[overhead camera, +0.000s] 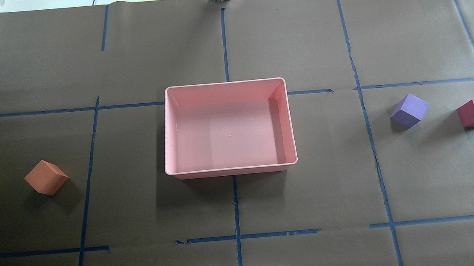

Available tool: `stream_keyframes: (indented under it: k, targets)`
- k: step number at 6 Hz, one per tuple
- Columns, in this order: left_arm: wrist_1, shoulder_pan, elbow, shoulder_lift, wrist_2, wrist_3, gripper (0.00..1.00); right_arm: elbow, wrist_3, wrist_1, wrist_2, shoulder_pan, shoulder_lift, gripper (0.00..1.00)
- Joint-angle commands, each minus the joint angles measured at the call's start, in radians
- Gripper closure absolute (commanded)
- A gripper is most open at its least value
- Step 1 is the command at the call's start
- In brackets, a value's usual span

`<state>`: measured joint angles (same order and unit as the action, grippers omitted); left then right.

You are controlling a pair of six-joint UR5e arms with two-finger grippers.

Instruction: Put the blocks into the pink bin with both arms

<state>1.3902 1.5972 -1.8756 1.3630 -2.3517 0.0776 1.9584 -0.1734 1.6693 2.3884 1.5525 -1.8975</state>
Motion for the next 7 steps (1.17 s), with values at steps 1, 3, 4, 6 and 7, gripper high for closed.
stream_keyframes:
  k: [1,3,4,6,7]
  targets:
    - [0.001,0.0,-0.005,-0.001,0.002,-0.004,0.0,-0.001,0.0,0.0,0.0,0.0,0.0,0.0]
    - [0.003,0.0,-0.017,-0.027,-0.008,-0.004,0.0,-0.001,0.0,0.001,0.001,0.0,0.0,0.0]
    - [0.003,0.0,-0.025,-0.027,-0.009,-0.004,0.0,0.003,0.002,-0.002,0.001,0.0,0.003,0.0]
    - [0.015,0.0,-0.028,-0.044,-0.009,-0.001,0.0,-0.01,0.006,-0.097,0.043,-0.003,0.006,0.0]
    - [0.013,-0.002,-0.027,-0.044,-0.009,0.001,0.0,-0.009,0.005,-0.106,0.054,-0.044,0.006,0.0]
